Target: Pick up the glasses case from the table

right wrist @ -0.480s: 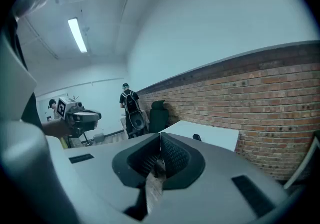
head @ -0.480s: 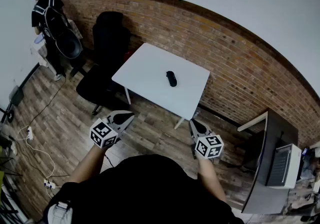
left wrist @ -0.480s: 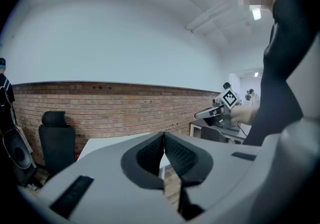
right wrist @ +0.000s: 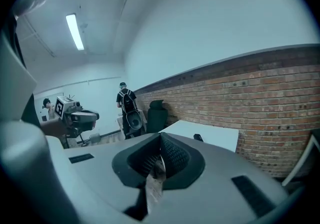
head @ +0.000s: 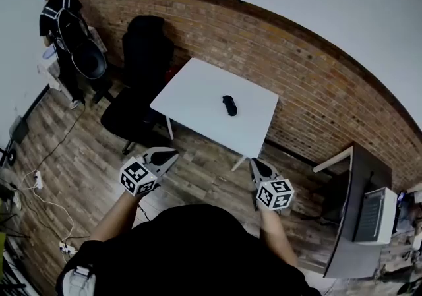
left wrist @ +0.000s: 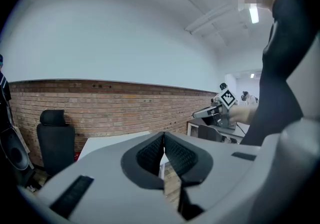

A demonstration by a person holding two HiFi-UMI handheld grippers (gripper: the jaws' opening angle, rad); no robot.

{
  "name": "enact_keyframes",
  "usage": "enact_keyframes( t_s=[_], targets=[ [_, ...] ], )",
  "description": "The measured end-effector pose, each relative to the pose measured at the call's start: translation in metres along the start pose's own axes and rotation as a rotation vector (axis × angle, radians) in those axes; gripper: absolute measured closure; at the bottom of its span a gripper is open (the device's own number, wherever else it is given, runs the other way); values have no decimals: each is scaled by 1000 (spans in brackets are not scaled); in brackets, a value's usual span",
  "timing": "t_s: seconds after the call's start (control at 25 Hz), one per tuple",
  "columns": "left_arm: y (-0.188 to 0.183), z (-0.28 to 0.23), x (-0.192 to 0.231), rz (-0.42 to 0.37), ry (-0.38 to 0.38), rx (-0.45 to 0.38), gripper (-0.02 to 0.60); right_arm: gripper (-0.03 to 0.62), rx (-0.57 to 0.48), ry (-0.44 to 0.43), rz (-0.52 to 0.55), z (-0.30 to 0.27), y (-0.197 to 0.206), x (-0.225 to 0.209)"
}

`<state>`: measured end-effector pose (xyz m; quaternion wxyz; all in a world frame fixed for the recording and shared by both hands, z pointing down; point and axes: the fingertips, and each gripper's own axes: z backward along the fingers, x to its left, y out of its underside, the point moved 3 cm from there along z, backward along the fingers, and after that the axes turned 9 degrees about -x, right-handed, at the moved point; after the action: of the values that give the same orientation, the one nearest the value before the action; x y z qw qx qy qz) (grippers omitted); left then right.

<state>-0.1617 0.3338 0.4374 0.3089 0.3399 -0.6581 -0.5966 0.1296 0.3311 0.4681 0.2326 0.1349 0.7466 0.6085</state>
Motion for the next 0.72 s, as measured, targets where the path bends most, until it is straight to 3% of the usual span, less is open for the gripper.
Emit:
enact_keyframes(
  t_s=[0.72],
  targets=[
    [22,63,55,39,38,30,571,577,15,42,6,-46,12,66]
  ],
)
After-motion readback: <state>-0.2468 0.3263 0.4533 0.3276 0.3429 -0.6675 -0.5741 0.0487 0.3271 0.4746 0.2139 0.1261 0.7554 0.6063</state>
